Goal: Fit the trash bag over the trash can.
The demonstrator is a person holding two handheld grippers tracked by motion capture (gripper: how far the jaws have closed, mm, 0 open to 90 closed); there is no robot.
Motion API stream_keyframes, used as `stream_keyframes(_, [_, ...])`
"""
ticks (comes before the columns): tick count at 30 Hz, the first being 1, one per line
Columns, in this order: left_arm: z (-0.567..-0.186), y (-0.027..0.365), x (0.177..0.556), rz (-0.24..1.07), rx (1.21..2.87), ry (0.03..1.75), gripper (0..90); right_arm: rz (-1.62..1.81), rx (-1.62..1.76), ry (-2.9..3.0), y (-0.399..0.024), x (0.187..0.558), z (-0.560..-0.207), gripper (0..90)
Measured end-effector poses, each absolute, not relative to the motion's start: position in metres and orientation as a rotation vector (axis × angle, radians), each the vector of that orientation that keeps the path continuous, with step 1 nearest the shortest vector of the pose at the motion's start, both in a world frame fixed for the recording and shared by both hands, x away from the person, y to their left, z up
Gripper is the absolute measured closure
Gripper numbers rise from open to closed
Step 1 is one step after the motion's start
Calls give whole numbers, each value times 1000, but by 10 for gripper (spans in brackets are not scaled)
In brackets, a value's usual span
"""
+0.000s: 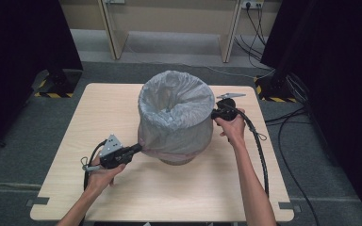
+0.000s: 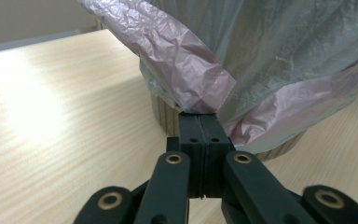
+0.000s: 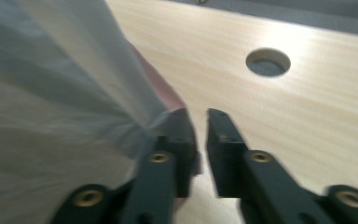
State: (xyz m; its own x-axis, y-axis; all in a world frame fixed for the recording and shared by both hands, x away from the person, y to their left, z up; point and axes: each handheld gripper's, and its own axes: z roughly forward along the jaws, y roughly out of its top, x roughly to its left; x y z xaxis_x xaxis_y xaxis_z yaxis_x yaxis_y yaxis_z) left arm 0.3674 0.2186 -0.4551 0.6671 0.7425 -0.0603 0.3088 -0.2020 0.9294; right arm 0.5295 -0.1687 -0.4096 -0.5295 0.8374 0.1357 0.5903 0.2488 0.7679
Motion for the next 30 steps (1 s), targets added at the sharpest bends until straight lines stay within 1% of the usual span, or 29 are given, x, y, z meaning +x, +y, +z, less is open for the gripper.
stream_keyframes(1, [-453,221,366,483,1770,831,754,1160,1335,2206,-170,528,-410,652])
stream_keyframes(2, [-451,224,364,470,1747,816,686,1169,1341,2187,-172,526,-408,610])
stream_keyframes(4, [-445,229,360,497,1716,811,501,1196,1332,2135,-179,522,-401,488])
stream_keyframes(5, [-442,232,358,501,1702,811,422,1205,1329,2106,-183,518,-396,449])
stream_keyframes(6, [-439,237,355,482,1676,797,367,1225,1319,2078,-188,514,-390,427])
stream_keyframes(7, [-436,241,353,467,1647,784,333,1264,1307,2050,-193,509,-383,406])
stream_keyframes(9, [-430,250,349,481,1618,791,282,1365,1290,1998,-205,500,-371,384])
stream_keyframes(12, [-428,261,347,484,1630,824,248,1403,1266,1986,-215,487,-358,349])
stream_keyframes(14, [-431,267,348,468,1650,838,234,1380,1243,1983,-216,481,-354,350])
stream_keyframes(15, [-433,270,348,450,1673,857,217,1386,1233,1980,-216,478,-354,349])
stream_keyframes(17, [-441,273,351,453,1742,911,150,1383,1242,1987,-216,475,-356,323])
stream_keyframes(19, [-451,274,355,472,1811,956,152,1354,1262,1978,-216,475,-359,299])
stream_keyframes(22, [-463,275,361,457,1895,1029,151,1321,1291,1980,-214,477,-365,255])
stream_keyframes(24, [-469,274,364,487,1954,1058,151,1300,1294,1983,-213,476,-367,246])
stream_keyframes(26, [-473,273,366,506,2010,1069,151,1282,1295,1980,-210,474,-368,209])
stream_keyframes(28, [-478,272,368,490,2055,1087,151,1274,1294,1981,-209,472,-367,208])
stream_keyframes(30, [-483,270,370,523,2107,1092,151,1284,1290,1975,-208,471,-365,207])
